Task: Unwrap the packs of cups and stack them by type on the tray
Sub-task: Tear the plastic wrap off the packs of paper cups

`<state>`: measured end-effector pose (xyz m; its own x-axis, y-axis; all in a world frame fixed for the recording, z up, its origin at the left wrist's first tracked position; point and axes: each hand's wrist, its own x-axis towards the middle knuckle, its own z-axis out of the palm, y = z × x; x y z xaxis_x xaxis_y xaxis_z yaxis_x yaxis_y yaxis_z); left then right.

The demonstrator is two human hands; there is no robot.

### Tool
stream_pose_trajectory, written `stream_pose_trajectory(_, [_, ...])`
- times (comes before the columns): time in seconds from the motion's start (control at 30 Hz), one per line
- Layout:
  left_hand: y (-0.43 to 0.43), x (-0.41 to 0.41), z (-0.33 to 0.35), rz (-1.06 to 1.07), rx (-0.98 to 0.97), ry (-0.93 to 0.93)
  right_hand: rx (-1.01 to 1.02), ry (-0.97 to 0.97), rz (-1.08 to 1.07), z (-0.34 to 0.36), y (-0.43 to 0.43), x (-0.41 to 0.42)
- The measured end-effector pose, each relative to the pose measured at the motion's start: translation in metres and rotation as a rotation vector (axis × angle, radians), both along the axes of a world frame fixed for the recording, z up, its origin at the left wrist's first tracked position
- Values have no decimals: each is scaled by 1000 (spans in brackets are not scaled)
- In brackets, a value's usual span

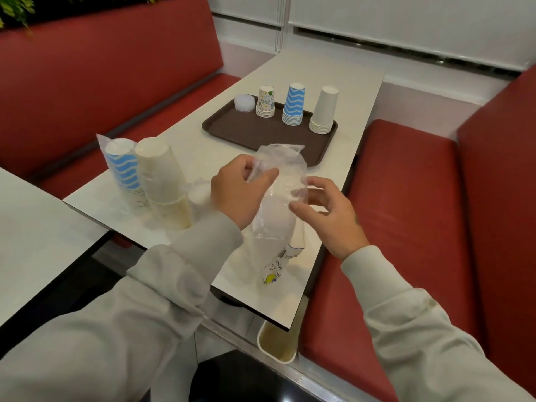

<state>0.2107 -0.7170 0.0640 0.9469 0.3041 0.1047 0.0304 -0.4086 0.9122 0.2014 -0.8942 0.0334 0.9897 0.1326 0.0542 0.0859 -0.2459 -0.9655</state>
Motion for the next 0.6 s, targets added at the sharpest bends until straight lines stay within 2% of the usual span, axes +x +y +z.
stream_pose_trajectory(0.6, [7,25,24,-94,-20,47,9,-65,-54,13,1,16])
